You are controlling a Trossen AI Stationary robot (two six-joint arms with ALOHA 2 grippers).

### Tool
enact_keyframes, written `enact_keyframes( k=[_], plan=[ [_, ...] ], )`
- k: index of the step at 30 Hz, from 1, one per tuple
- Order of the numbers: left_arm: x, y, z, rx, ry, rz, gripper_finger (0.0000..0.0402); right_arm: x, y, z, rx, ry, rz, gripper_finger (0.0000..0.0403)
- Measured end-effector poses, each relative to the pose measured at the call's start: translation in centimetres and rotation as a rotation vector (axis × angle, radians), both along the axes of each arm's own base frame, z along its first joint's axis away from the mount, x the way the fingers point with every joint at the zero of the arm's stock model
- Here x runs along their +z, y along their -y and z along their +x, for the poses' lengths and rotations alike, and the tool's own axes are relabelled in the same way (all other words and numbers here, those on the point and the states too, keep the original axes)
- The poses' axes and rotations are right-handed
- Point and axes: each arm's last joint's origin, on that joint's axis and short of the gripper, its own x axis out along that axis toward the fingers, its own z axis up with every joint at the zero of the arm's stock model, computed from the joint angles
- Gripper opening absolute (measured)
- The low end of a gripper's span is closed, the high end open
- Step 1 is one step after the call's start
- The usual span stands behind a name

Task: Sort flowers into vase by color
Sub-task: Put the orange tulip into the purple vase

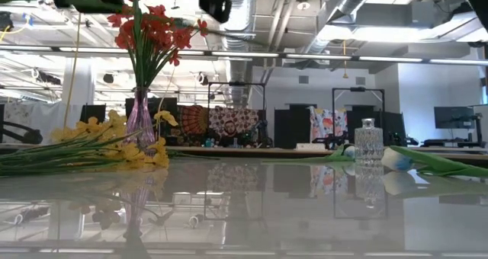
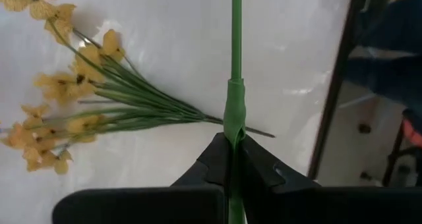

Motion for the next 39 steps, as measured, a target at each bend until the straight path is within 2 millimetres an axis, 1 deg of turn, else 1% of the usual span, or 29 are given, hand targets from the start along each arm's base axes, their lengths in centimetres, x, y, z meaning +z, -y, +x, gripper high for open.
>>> enact_keyframes(
  k=[4,7,11,14,18,22,25,28,30,32,36,39],
  plan=[
    [-0.9,-0.4,0.9,-0.036,-0.017,0.028,0.0002,-2.5,-0.7,1.2,0.069,-0.057,0.048,0.0244],
    [-1.0,-0.6,1.2,-0.047,-0.007,0.04,0.0002,-4.4,-1.0,1.9,0.084,-0.1,0.056,0.0244],
    [-1.0,-1.0,1.3,-0.04,0.002,0.059,0.0002,-5.7,-1.5,2.5,0.105,-0.122,0.083,0.0244],
    [-1.0,-1.0,1.2,-0.039,-0.002,0.059,0.0002,-5.7,-1.4,2.6,0.102,-0.113,0.087,0.0244],
    [-1.0,-1.0,1.2,-0.04,-0.001,0.051,0.0002,-5.8,-1.3,2.7,0.05,-0.112,0.033,0.0244],
    [-1.1,-0.9,0.4,-0.053,-0.073,0.068,0.0002,-5.8,-0.8,2.7,0.037,-0.113,0.03,0.0244],
    [-1.3,-0.8,-0.9,-0.072,-0.183,0.124,0.0002,-5.0,-0.6,2.2,0.046,-0.11,0.037,0.0244],
    [-1.1,-0.5,-1.8,-0.094,-0.208,0.163,0.0002,-3.2,-0.1,1.6,0.046,-0.058,0.02,0.0244],
    [-0.5,-0.3,-2.1,-0.1,-0.162,0.174,0.0001,-2.5,0.4,1.4,0.028,-0.029,0.003,0.0244],
    [-0.1,-0.1,-2.2,-0.099,-0.104,0.171,0.0001,-2.4,0.8,1.5,0.013,-0.022,0.0,0.0244],
    [0.9,0.1,-2.1,-0.081,0.034,0.162,0.0001,-3.2,1.0,2.1,-0.013,-0.029,0.021,0.0244],
    [1.3,0.1,-2.0,-0.07,0.081,0.165,0.0001,-3.5,0.8,2.2,-0.014,-0.048,0.04,0.0244]
  ],
)
